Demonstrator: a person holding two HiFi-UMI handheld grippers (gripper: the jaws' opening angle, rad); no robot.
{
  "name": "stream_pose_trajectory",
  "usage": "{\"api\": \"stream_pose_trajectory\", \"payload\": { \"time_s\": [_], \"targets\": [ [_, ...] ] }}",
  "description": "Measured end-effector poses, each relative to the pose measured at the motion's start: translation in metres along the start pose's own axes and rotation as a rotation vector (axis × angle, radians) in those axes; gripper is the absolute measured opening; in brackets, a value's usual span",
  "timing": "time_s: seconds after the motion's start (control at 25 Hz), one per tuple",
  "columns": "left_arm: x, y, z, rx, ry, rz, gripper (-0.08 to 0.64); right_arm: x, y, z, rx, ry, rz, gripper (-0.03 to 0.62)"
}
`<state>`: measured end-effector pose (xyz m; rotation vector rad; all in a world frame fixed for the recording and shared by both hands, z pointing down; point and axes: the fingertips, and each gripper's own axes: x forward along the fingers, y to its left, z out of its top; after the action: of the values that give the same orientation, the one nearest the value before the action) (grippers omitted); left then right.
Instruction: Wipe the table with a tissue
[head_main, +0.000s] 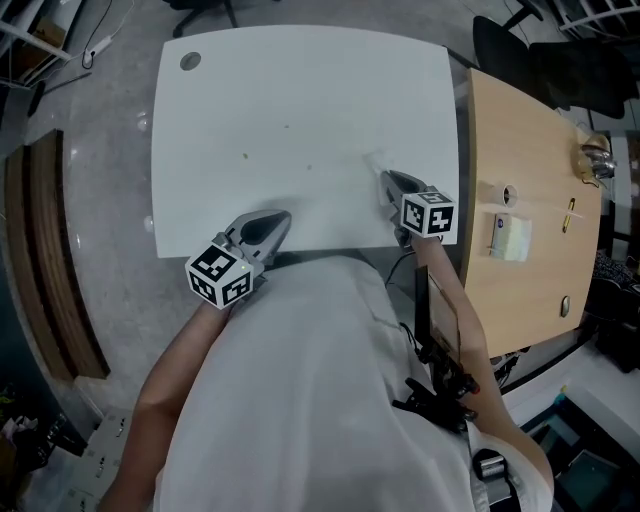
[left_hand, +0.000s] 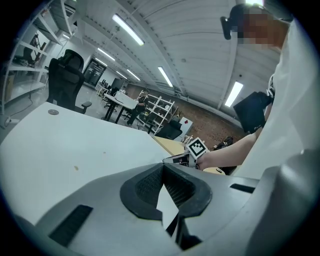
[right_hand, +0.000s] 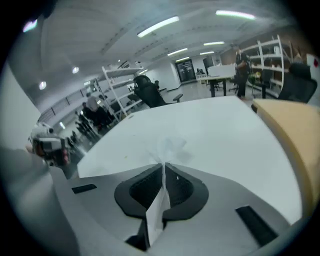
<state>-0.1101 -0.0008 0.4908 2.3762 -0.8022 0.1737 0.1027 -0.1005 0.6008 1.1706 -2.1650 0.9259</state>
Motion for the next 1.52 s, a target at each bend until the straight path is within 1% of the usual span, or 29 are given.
{"api": "stream_pose_trajectory", "payload": {
  "time_s": [0.04,0.08,0.12,0.16,0.2,0.28,0.36,0.52,0.6,0.68,0.88,1.04,1.12,1.2,1.24,1.28,1.4,1.44,1.48,1.52],
  "targets": [
    [-0.002,0.000,-0.001,0.002,0.003,-0.003,0.006,0.004,0.013,-0.002,0.068,0.001,0.064,0.026],
    [-0.004,0.001,-0.001,0.004,0.004,-0.003,0.006,0.007,0.022,-0.005,0.133,0.009,0.107,0.026],
    [-0.006,0.002,-0.001,0.005,0.003,-0.001,0.006,0.007,0.024,-0.010,0.175,0.025,0.111,0.026],
    [-0.008,0.003,0.000,0.004,-0.001,0.002,0.006,0.006,0.020,-0.017,0.184,0.049,0.077,0.026],
    [-0.010,0.004,0.001,0.002,-0.006,0.005,0.006,0.003,0.012,-0.025,0.157,0.080,0.016,0.026],
    [-0.015,0.008,0.002,-0.007,-0.016,0.008,0.006,-0.005,-0.005,-0.040,0.024,0.154,-0.117,0.026],
    [-0.020,0.010,0.000,-0.014,-0.016,0.010,0.006,-0.007,-0.010,-0.050,-0.097,0.223,-0.195,0.026],
    [-0.024,0.005,-0.008,-0.021,-0.005,0.001,0.006,0.007,-0.003,-0.054,-0.241,0.311,-0.274,0.026],
    [-0.027,0.005,-0.009,-0.020,-0.006,0.002,0.006,0.013,0.002,-0.049,-0.304,0.331,-0.308,0.026],
    [-0.031,0.007,-0.011,-0.021,-0.010,0.012,0.006,0.018,0.007,-0.047,-0.355,0.349,-0.324,0.026],
    [-0.042,0.014,-0.011,-0.027,-0.019,0.048,0.006,0.037,0.030,-0.039,-0.526,0.367,-0.289,0.026],
    [-0.049,0.015,-0.017,-0.045,-0.019,0.074,0.006,0.049,0.047,-0.033,-0.620,0.362,-0.254,0.025],
    [-0.050,0.016,-0.019,-0.053,-0.016,0.084,0.006,0.056,0.057,-0.030,-0.690,0.359,-0.201,0.026],
    [-0.048,0.015,-0.020,-0.058,-0.011,0.090,0.006,0.061,0.069,-0.032,-0.764,0.387,-0.115,0.025],
    [-0.045,0.013,-0.020,-0.058,-0.007,0.089,0.006,0.061,0.073,-0.035,-0.776,0.421,-0.069,0.025],
    [-0.042,0.012,-0.020,-0.057,-0.003,0.086,0.006,0.059,0.075,-0.038,-0.765,0.462,-0.022,0.025],
    [-0.028,0.008,-0.017,-0.049,0.008,0.078,0.006,0.049,0.076,-0.051,-0.692,0.557,0.101,0.025],
    [-0.023,0.008,-0.015,-0.047,0.011,0.077,0.006,0.044,0.073,-0.056,-0.680,0.578,0.123,0.025],
    [-0.018,0.007,-0.013,-0.045,0.013,0.077,0.006,0.038,0.068,-0.060,-0.682,0.596,0.128,0.025],
    [-0.012,0.006,-0.011,-0.042,0.014,0.077,0.006,0.033,0.059,-0.061,-0.700,0.608,0.108,0.025]
  ]
}}
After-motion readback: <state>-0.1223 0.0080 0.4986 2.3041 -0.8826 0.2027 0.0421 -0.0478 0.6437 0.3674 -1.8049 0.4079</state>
